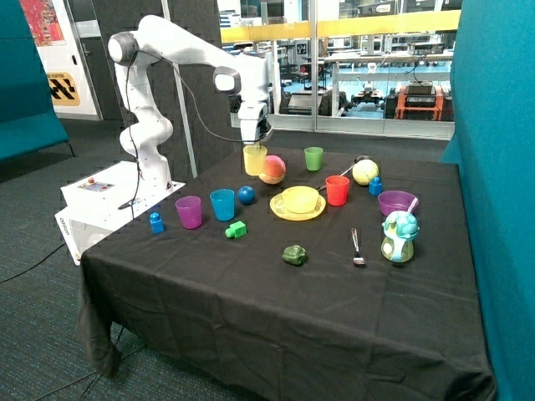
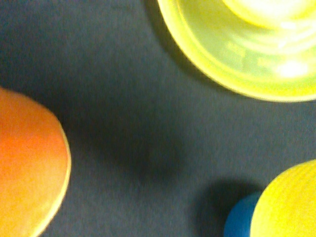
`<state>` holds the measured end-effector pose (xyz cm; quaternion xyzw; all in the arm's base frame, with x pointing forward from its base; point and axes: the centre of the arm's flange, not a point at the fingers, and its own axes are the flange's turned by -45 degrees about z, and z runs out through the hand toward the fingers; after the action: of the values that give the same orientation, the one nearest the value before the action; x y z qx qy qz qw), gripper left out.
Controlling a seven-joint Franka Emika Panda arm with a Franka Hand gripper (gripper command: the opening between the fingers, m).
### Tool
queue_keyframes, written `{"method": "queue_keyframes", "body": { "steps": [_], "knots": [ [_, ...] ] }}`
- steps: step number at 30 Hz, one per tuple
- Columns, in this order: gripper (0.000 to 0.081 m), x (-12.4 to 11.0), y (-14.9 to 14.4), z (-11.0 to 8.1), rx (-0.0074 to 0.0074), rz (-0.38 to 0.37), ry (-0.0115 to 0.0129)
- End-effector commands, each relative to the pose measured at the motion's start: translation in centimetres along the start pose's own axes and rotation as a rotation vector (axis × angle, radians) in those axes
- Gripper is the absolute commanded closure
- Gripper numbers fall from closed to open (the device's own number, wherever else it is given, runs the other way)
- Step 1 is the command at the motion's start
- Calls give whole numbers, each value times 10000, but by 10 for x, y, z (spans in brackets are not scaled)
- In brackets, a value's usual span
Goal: Place the bowl on the plate and the cup in the bowl matching the color
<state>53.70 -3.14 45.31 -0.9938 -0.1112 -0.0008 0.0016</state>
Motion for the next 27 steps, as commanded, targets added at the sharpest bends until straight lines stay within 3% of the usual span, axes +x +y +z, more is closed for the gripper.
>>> {"method": "queue_keyframes", "body": {
  "steps": [1, 27],
  "knots": [
    [808, 38, 6, -7, -30, 56, -19],
    [808, 148, 12, 20, -29, -105, -19]
  ]
}}
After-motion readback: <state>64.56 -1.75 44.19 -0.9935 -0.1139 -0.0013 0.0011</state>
